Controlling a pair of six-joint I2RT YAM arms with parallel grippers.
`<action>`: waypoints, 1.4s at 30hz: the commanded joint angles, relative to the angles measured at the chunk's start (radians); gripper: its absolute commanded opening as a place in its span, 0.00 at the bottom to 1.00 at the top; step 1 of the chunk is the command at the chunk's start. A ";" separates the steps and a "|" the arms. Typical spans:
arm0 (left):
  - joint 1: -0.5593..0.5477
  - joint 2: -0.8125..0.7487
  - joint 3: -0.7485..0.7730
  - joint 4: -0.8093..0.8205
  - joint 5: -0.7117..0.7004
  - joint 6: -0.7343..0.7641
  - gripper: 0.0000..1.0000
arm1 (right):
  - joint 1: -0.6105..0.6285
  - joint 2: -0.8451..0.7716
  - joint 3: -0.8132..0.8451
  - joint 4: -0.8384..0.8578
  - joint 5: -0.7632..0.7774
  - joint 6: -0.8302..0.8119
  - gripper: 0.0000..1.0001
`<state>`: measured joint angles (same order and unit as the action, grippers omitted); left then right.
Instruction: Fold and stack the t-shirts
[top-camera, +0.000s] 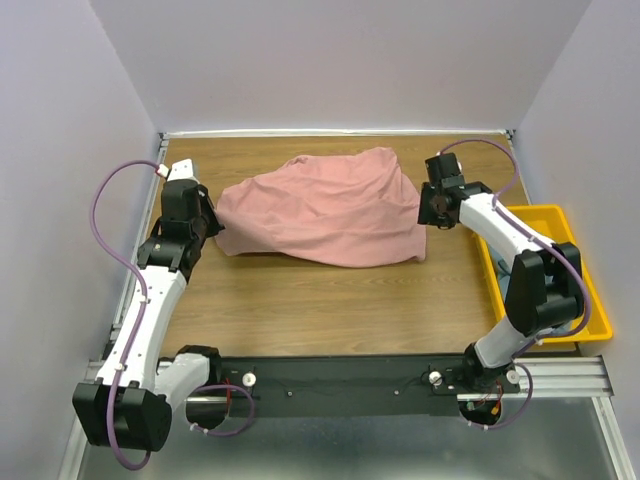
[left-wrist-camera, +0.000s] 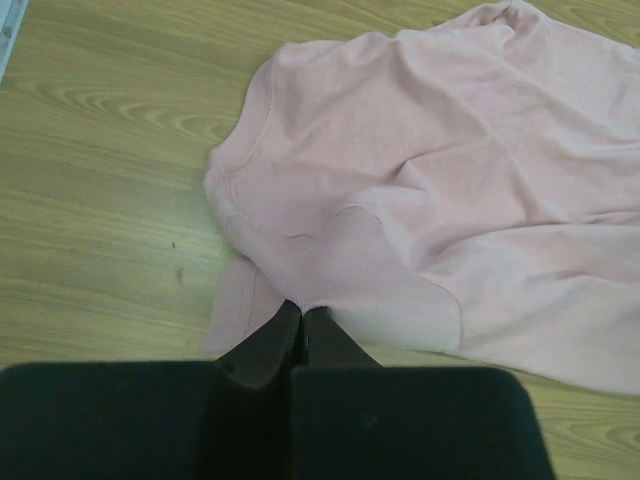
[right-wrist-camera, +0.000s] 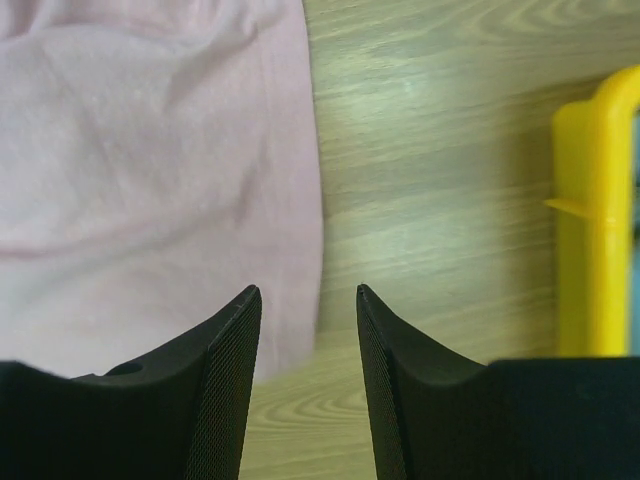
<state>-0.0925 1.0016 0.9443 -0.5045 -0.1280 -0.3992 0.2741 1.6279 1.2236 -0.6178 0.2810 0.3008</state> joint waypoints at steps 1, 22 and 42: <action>0.007 -0.023 0.037 0.003 -0.030 0.028 0.00 | -0.071 -0.020 -0.042 0.133 -0.181 0.099 0.50; 0.010 0.020 0.071 0.040 0.004 0.022 0.00 | -0.147 -0.285 -0.443 0.266 -0.481 0.455 0.77; 0.010 0.026 0.113 0.031 -0.002 0.023 0.00 | 0.054 -0.143 -0.550 0.552 -0.381 0.863 0.81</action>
<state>-0.0910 1.0336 1.0248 -0.4885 -0.1333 -0.3851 0.2977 1.4506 0.6849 -0.1253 -0.1581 1.0782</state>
